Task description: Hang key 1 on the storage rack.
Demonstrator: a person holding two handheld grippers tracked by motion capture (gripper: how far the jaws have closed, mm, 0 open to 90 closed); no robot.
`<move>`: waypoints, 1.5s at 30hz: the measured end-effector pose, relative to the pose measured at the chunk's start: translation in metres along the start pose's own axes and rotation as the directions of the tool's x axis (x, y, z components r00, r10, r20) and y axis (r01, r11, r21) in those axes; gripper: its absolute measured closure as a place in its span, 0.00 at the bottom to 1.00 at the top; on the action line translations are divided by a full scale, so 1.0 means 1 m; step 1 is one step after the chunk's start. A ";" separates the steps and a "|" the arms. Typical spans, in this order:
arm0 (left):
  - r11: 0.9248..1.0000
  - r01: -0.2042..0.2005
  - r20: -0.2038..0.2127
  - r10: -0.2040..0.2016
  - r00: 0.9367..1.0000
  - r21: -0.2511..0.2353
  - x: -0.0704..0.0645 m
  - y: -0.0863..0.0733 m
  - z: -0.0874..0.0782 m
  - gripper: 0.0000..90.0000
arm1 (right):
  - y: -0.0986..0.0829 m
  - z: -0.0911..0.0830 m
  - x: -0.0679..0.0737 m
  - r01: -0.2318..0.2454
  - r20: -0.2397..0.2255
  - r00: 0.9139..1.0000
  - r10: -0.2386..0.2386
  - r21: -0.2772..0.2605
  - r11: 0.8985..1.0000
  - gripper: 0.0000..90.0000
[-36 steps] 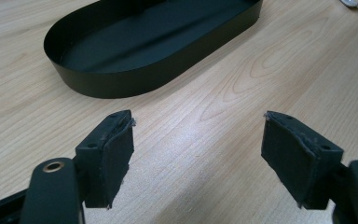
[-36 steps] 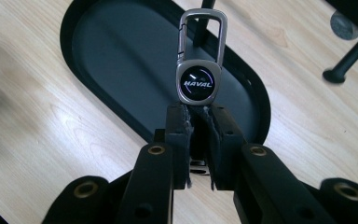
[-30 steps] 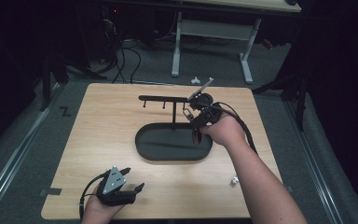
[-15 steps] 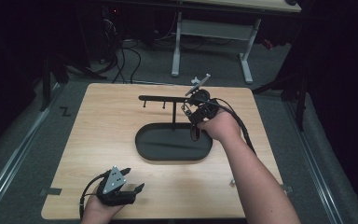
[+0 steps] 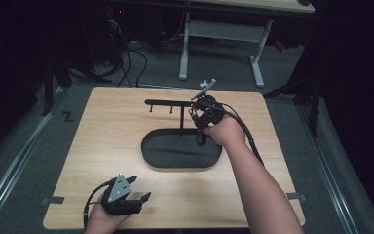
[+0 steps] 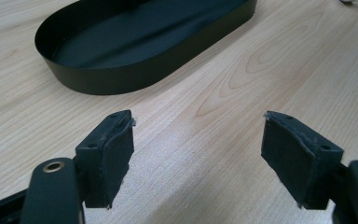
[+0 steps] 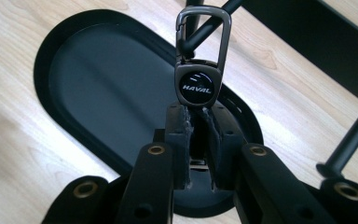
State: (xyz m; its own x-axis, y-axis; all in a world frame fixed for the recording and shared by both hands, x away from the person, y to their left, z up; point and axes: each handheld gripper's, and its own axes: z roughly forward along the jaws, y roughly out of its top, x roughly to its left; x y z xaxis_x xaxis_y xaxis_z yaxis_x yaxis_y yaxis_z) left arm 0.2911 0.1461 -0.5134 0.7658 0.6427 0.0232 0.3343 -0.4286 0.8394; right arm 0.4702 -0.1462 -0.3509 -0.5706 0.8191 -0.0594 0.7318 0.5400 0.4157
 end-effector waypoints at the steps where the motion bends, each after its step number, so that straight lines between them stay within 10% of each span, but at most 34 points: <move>1: 1.000 -0.001 0.000 0.001 1.000 0.001 0.000 0.000 0.000 0.29 | 0.000 0.002 -0.001 0.001 0.003 1.000 -0.001 -0.003 1.000 0.90; 22: 1.000 -0.007 0.010 0.007 1.000 0.004 -0.001 0.000 0.002 0.29 | -0.004 0.016 -0.001 -0.039 0.010 0.999 0.039 -0.009 0.999 0.76; 45: 1.000 -0.022 0.011 0.022 1.000 0.019 -0.006 0.001 0.006 0.29 | -0.088 0.002 -0.014 -0.087 -0.003 0.996 0.087 -0.072 0.994 0.59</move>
State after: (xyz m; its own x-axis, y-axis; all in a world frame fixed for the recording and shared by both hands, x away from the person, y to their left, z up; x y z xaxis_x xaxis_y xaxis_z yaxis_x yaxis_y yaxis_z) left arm 0.2903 0.1377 -0.5162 0.7787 0.6264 0.0356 0.3281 -0.4549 0.8279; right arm 0.4144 -0.2048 -0.3883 -0.5057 0.8625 -0.0203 0.7500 0.4512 0.4837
